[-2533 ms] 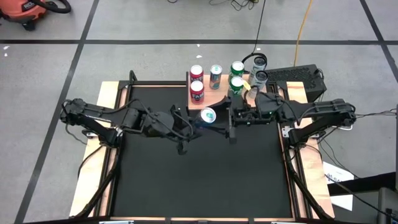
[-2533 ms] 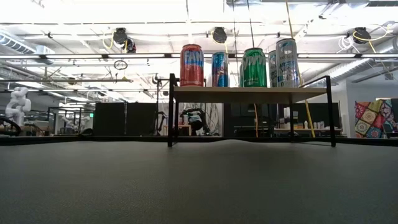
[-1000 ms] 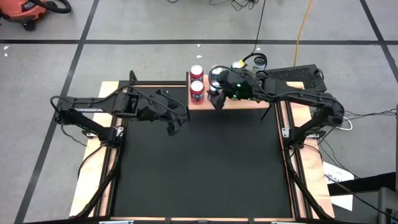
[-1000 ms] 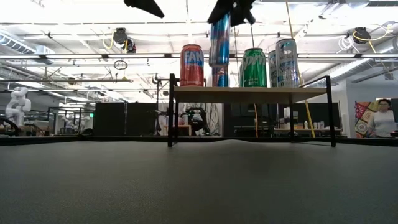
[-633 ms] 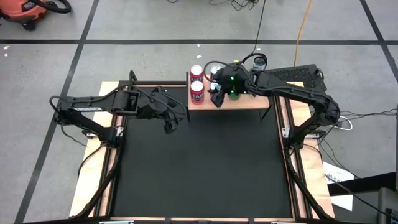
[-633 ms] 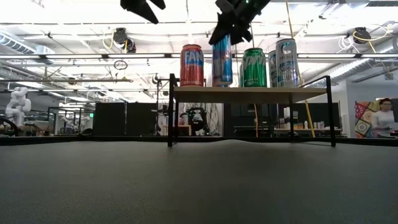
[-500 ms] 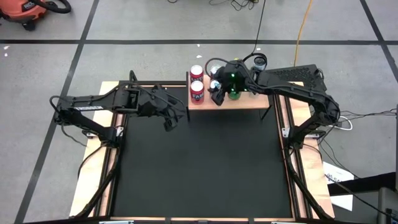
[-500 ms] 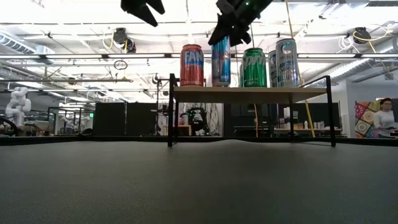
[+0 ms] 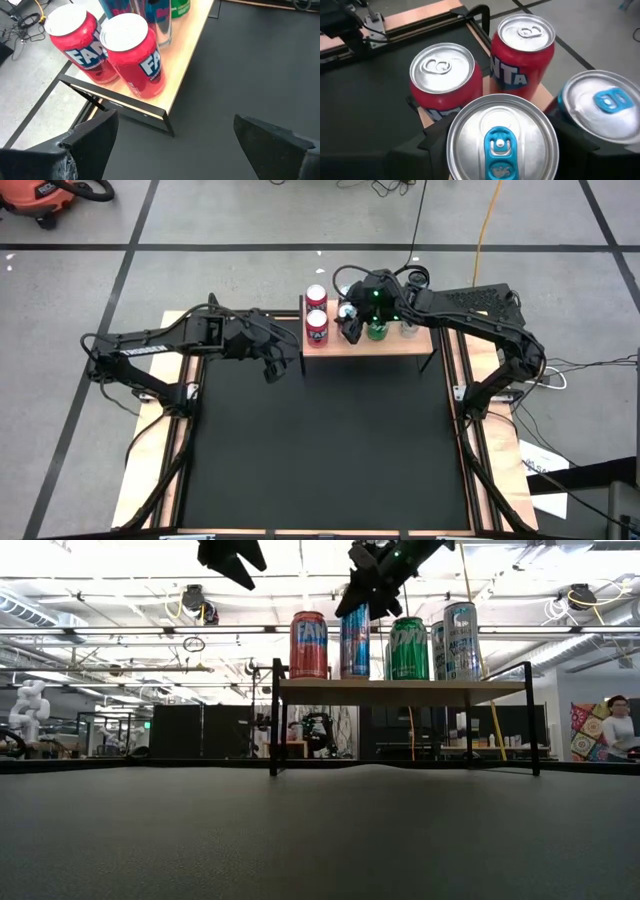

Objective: Place canned beverage on shelf
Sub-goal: Put the blue soda can on the shelf aligned with the other blue soda can

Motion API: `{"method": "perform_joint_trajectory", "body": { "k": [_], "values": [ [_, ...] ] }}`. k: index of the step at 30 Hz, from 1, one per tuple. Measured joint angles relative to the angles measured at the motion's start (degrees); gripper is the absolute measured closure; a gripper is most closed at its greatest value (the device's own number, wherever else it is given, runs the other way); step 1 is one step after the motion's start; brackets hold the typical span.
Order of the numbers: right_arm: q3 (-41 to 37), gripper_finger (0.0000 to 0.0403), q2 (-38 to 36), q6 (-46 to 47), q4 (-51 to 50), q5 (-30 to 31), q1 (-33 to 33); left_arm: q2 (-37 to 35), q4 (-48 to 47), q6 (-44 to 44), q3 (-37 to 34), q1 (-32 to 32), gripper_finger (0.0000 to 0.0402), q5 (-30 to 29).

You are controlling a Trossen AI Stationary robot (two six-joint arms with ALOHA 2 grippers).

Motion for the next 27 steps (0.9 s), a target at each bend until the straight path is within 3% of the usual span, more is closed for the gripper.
{"method": "perform_joint_trajectory", "body": {
  "k": [11,27],
  "values": [
    [0.09,0.0163,1.91,-0.22,-0.93,-1.51,-0.16,0.00,-0.03,-0.46,-0.02,0.32,0.0006,0.30],
    [0.00,0.0100,0.59,0.55,-0.35,-2.82,-0.46,0.00,-0.01,-0.55,-0.02,0.32,0.0006,0.30]
  ]
}}
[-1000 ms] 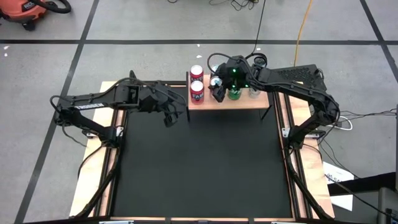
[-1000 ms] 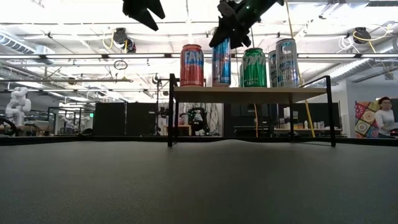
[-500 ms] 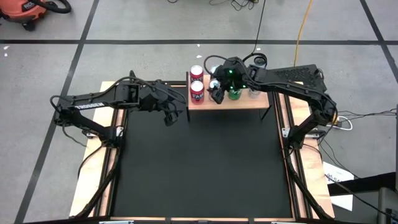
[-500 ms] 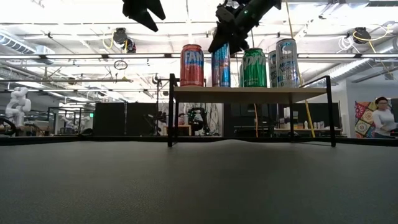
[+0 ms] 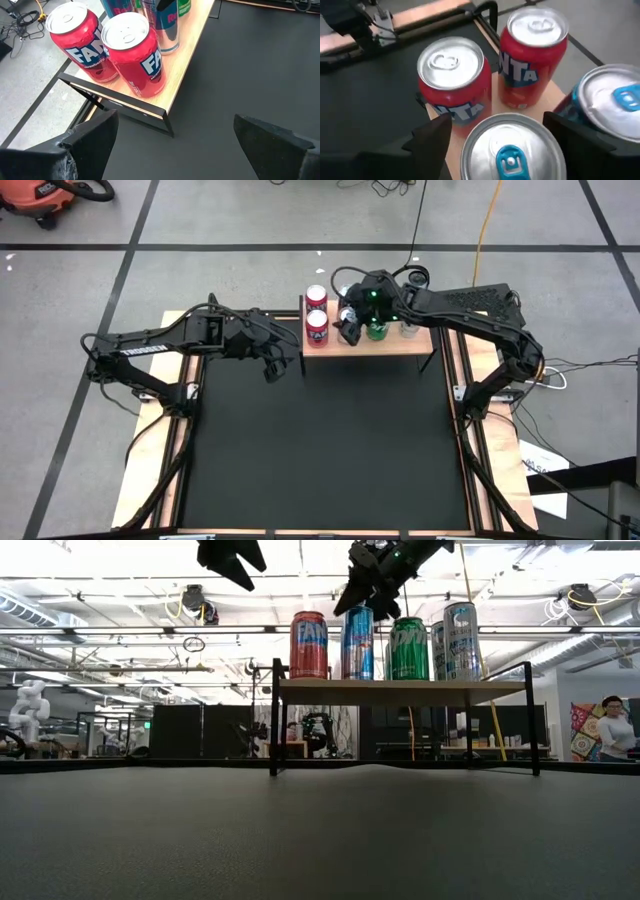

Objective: Place canned beverage on shelf
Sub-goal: Put the blue soda can on the shelf aligned with the other blue soda can, then return to Home Position

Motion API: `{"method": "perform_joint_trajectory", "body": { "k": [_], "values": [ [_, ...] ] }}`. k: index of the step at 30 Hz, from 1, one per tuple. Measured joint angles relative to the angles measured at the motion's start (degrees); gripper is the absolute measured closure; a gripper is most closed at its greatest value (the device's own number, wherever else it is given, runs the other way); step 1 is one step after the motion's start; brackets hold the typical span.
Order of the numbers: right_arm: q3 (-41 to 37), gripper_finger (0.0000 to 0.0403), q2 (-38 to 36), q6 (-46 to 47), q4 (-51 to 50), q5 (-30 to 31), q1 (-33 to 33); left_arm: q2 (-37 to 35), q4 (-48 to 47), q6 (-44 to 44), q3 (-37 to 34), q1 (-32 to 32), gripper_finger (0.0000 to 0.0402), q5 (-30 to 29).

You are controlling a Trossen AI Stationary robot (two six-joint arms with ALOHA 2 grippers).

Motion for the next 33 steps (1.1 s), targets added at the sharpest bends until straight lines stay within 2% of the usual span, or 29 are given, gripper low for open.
{"method": "perform_joint_trajectory", "body": {
  "k": [5,12,16,19,21,24,27,30,33],
  "values": [
    [-0.02,0.0099,-3.67,1.28,1.88,0.00,0.00,-0.50,0.81,0.00,-0.07,0.00,0.0006,-0.01],
    [0.00,0.0099,-11.73,4.64,2.84,-0.10,0.14,-3.25,12.48,2.97,-0.07,0.00,0.0006,0.24],
    [0.05,0.0110,-16.37,11.75,2.95,-0.78,2.18,-4.60,16.01,-1.89,-0.07,0.00,0.0007,-0.74],
    [0.09,0.0143,-18.08,12.78,4.43,-1.46,6.97,-6.11,27.75,-1.96,-0.12,-1.16,0.0022,2.51],
    [0.11,0.0178,-18.39,12.78,5.45,-1.39,11.00,-6.80,34.68,0.22,-0.51,-2.76,0.0046,3.25],
    [-0.02,0.0245,-18.31,12.23,5.53,1.83,18.06,-7.87,38.09,0.14,-4.38,-4.30,0.0100,3.06],
    [-1.65,0.0318,-18.87,10.28,6.87,6.77,25.31,-9.20,40.44,-2.81,-11.38,-6.13,0.0168,2.61],
    [-6.23,0.0381,-20.19,9.53,11.18,9.19,30.20,-13.14,47.80,-4.61,-19.23,-8.69,0.0243,2.80],
    [-13.03,0.0393,-23.26,9.80,18.33,9.33,32.83,-18.13,54.22,-4.59,-25.94,-10.74,0.0313,1.45]
  ]
}}
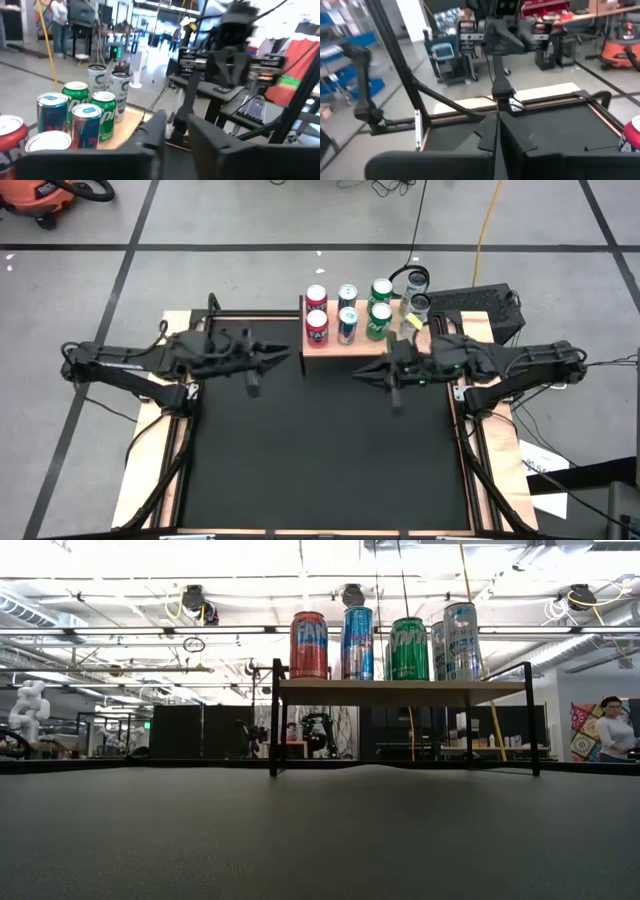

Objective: Place canned beverage on shelf
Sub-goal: Return to Home Position

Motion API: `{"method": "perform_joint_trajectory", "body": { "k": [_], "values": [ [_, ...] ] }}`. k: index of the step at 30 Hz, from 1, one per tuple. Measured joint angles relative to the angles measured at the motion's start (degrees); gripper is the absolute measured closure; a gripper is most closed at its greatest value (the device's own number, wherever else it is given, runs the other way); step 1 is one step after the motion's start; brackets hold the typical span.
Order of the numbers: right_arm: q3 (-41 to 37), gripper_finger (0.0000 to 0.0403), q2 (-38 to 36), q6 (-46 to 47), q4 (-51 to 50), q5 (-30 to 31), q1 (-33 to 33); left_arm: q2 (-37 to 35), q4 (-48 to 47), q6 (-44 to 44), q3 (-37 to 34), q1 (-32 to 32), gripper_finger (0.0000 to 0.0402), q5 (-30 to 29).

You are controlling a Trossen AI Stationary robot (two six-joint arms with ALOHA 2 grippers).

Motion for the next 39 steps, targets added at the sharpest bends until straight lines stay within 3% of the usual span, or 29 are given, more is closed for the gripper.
{"method": "perform_joint_trajectory", "body": {
  "k": [3,5,13,18,23,27,33,39],
  "values": [
    [-5.78,0.0390,-5.76,0.09,2.76,1.43,0.70,-6.44,0.62,0.22,-4.60,-1.36,0.0374,-1.96],
    [-9.01,0.0395,-10.74,-0.88,1.70,1.58,0.66,-11.00,0.56,0.22,-7.49,-1.65,0.0394,-3.06],
    [-18.71,0.0399,-26.81,-2.90,-8.60,8.72,-0.54,-20.44,2.01,-0.04,-21.86,-1.43,0.0391,-0.36],
    [-31.87,0.0402,-35.51,-3.85,1.30,10.20,-0.55,-20.77,8.74,-1.35,-29.10,-1.40,0.0391,3.65],
    [-44.69,0.0402,-41.61,-2.86,9.34,10.10,-0.55,-24.98,8.30,-1.45,-33.47,-1.26,0.0391,2.65],
    [-47.50,0.0403,-43.90,-0.28,6.54,11.11,-0.55,-33.07,2.18,-0.01,-35.11,-0.49,0.0391,2.29],
    [-47.69,0.0403,-49.25,-4.82,0.87,13.47,-0.57,-48.32,-12.40,2.96,-35.13,0.26,0.0391,1.28],
    [-55.65,0.0403,-54.12,-5.43,10.90,12.43,-0.57,-58.36,-13.74,1.93,-39.92,0.25,0.0391,0.98]
  ]
}}
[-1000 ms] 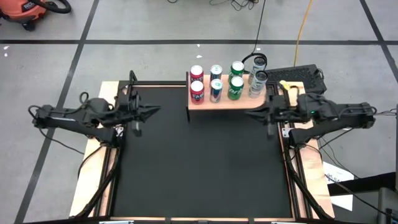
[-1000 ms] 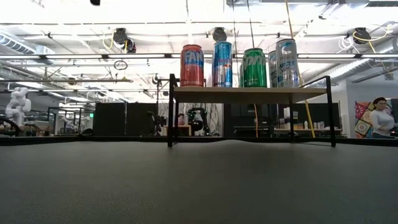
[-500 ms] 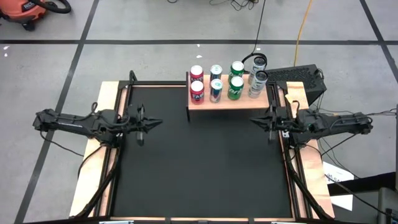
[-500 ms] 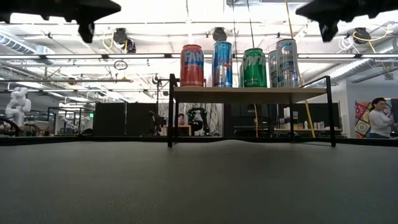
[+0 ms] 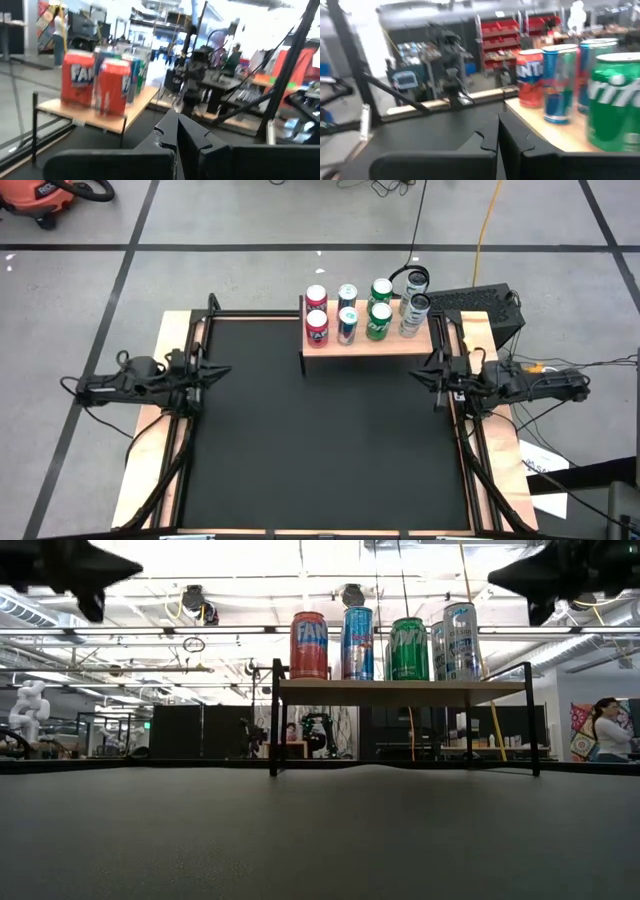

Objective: Place canned beverage on shelf
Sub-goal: Return to Home Position

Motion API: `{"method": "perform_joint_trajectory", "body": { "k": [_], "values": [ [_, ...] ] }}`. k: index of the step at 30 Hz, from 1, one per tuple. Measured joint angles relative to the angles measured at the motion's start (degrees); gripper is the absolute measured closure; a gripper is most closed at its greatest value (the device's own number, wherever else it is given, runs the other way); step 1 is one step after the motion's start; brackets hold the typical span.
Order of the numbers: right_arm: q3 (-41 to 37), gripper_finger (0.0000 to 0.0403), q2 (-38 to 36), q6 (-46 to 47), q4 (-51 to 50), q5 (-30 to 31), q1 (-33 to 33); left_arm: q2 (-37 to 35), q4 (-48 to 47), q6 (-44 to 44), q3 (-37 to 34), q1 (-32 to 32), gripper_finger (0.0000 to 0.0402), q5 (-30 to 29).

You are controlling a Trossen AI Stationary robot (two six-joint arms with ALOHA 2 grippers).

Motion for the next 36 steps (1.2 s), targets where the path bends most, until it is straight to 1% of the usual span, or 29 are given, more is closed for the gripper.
{"method": "perform_joint_trajectory", "body": {
  "k": [2,5,8,11,14,19,23,25,27,30,33,36],
  "values": [
    [-3.67,0.0403,-1.00,-0.11,5.36,-0.96,0.00,-0.17,0.32,0.63,-2.07,0.01,0.0391,-0.31],
    [-7.58,0.0403,-1.77,1.07,9.75,-3.49,0.00,0.03,0.70,6.73,-3.64,0.00,0.0391,0.60],
    [-9.80,0.0403,-2.76,1.45,9.88,-3.97,0.00,-0.21,0.20,7.63,-4.28,0.01,0.0391,0.85],
    [-11.82,0.0403,-4.01,1.35,9.93,-3.94,0.00,-0.21,0.14,8.66,-4.17,0.01,0.0391,2.29],
    [-13.15,0.0403,-5.41,1.78,10.48,-3.95,0.00,-0.21,-1.39,8.81,-4.55,-0.01,0.0391,2.24],
    [-14.97,0.0403,-7.87,1.17,10.61,-3.86,0.00,-0.23,3.44,8.61,-8.57,0.01,0.0391,2.32],
    [-17.50,0.0403,-10.03,1.07,13.41,-3.75,0.00,-0.23,9.20,8.13,-11.80,0.01,0.0391,3.01],
    [-18.65,0.0403,-10.90,1.71,14.32,-3.77,0.00,-0.23,9.29,7.40,-12.78,-0.01,0.0391,3.14],
    [-18.64,0.0403,-10.93,1.76,12.75,-3.74,0.00,-0.23,10.22,7.16,-13.90,-0.01,0.0391,3.54],
    [-18.69,0.0403,-10.86,1.11,12.56,-3.75,0.00,-0.23,16.17,7.03,-17.10,0.01,0.0391,5.00],
    [-18.71,0.0403,-10.89,0.97,12.68,-3.75,0.00,-0.21,17.00,6.84,-17.55,-0.01,0.0391,5.92],
    [-18.75,0.0403,-10.89,1.03,12.85,-3.75,0.00,-0.23,16.01,7.28,-17.55,0.01,0.0391,8.25]
  ]
}}
